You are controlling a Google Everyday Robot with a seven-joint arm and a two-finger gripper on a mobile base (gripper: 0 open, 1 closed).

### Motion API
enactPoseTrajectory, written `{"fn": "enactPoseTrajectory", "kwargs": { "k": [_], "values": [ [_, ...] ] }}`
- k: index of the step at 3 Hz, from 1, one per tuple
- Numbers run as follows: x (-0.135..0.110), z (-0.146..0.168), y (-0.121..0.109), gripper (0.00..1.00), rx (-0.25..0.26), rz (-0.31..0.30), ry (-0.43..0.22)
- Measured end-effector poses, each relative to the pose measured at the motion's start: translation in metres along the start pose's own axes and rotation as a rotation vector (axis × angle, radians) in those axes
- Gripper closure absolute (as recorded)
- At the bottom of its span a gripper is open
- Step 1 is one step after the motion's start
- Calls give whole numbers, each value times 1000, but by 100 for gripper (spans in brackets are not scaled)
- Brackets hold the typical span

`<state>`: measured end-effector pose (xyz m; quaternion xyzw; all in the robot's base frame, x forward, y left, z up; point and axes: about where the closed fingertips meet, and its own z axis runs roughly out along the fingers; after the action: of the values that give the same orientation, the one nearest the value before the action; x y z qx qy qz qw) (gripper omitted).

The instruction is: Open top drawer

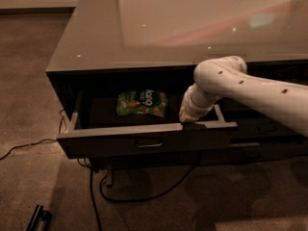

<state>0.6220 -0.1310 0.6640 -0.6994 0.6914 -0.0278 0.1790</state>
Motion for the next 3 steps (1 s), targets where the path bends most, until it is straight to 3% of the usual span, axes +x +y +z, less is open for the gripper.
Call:
{"fn": "enactPoseTrajectory", "kwargs": {
  "k": [2, 3],
  "values": [
    [-13, 27, 17, 100, -69, -54, -16],
    [-4, 18, 37, 100, -90, -45, 7]
  ]
}}
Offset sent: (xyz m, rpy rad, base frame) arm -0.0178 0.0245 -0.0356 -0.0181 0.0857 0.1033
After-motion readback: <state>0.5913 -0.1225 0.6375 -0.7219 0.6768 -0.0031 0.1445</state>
